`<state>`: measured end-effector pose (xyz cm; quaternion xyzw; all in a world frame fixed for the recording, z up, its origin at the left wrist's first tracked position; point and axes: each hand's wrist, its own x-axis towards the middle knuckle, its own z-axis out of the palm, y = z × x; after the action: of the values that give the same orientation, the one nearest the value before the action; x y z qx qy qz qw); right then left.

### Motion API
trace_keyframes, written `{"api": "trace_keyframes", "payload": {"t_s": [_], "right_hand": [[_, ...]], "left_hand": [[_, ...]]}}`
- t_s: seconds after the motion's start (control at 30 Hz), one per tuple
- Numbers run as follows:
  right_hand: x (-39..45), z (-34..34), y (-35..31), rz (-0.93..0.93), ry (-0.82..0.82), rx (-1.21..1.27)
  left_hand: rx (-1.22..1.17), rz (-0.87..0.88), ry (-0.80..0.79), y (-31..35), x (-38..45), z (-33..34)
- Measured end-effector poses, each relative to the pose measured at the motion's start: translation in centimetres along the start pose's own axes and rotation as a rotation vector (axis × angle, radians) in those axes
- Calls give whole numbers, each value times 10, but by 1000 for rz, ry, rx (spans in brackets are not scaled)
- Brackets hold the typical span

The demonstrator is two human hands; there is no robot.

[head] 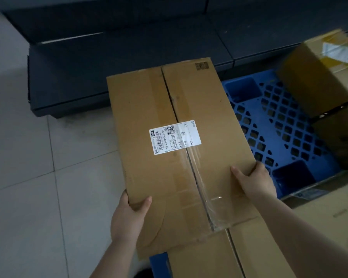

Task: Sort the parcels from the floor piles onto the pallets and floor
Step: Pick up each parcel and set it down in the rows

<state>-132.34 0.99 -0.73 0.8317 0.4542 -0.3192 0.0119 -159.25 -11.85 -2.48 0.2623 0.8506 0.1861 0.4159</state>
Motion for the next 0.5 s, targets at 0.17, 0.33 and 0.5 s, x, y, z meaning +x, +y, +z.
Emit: {"api": "trace_keyframes", "payload": {"t_s": [0.17, 0.33, 0.5], "right_hand": [[-65, -40, -2, -147, -81, -244], [-162, -125, 5, -362, -245, -332], [-251, -236, 32, -489, -200, -259]], "left_hand": [[114, 34, -15, 23, -50, -23], [228, 66, -99, 79, -159, -66], [226, 109, -72, 126, -283, -110]]}}
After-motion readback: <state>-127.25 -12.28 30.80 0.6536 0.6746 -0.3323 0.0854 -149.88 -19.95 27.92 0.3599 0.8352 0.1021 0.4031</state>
